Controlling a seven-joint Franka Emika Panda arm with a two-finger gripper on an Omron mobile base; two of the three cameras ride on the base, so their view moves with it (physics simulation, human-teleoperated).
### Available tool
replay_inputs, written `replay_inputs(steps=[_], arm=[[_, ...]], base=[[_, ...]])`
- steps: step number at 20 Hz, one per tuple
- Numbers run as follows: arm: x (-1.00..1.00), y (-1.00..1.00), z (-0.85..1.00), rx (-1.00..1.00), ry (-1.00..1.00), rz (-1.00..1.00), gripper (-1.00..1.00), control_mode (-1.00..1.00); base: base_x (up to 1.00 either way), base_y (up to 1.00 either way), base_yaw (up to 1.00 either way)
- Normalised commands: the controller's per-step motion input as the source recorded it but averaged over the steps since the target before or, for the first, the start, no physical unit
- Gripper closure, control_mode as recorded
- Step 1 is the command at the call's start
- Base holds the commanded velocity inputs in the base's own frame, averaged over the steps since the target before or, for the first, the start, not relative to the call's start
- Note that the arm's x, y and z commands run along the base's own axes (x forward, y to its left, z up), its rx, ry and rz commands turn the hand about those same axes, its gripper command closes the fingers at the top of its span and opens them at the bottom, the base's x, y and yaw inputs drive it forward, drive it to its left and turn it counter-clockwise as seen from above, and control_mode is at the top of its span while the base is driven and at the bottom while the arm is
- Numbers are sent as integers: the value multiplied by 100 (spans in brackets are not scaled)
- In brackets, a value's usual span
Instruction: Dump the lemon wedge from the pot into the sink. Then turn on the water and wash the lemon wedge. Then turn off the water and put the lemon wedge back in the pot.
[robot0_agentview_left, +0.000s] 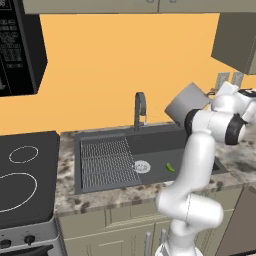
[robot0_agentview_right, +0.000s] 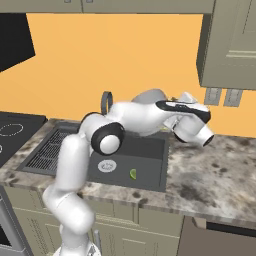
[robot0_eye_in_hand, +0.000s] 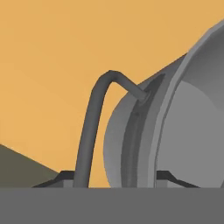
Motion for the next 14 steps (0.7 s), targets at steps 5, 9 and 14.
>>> replay_inputs(steps=[5, 9, 14], arm=[[-31, 0, 39, -32, 0, -15, 100, -100], [-24, 0, 34, -36, 3, -15, 100, -100], [-18, 0, 15, -38, 9, -15, 100, -100]], base=[[0, 0, 0], [0, 0, 0], [0, 0, 0]])
